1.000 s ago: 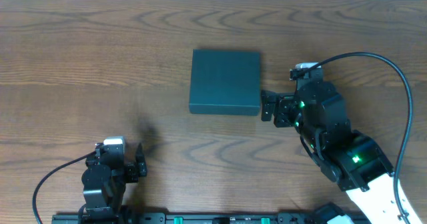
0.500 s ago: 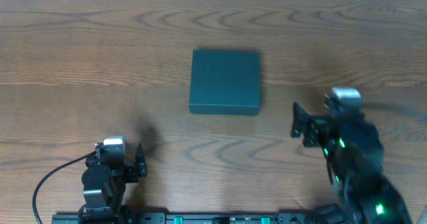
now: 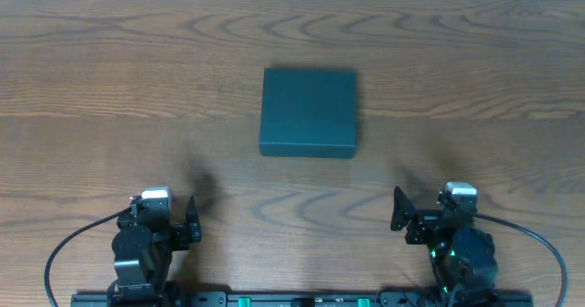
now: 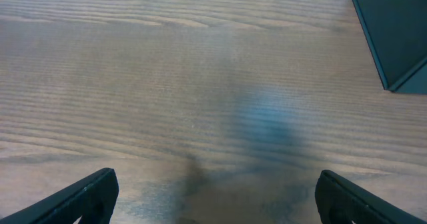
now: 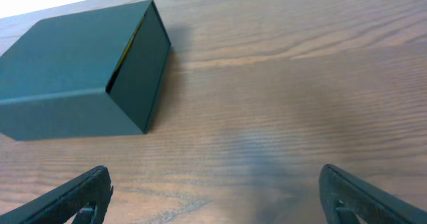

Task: Pack container

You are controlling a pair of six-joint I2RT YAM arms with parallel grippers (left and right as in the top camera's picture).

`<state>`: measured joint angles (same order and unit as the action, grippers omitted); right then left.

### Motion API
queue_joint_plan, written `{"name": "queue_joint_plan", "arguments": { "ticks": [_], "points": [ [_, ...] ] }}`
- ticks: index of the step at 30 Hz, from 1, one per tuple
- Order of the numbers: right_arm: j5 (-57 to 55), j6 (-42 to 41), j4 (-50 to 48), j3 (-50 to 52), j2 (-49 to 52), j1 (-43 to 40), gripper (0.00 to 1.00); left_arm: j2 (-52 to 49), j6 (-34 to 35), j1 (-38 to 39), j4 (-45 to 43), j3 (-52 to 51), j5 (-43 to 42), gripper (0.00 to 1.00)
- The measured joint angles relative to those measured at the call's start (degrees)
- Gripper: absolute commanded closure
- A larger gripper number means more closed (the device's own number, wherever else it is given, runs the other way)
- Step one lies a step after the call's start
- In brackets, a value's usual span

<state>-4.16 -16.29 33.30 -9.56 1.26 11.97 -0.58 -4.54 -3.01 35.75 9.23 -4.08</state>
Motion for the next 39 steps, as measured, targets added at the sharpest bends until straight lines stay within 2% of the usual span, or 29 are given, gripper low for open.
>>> {"name": "queue_joint_plan", "arguments": {
  "ticks": [39],
  "points": [
    [1.2,0.0,0.0,0.4,-0.3,0.0,0.01,0.0,0.0,0.0,0.0,0.0,0.0,0.05]
  ]
}}
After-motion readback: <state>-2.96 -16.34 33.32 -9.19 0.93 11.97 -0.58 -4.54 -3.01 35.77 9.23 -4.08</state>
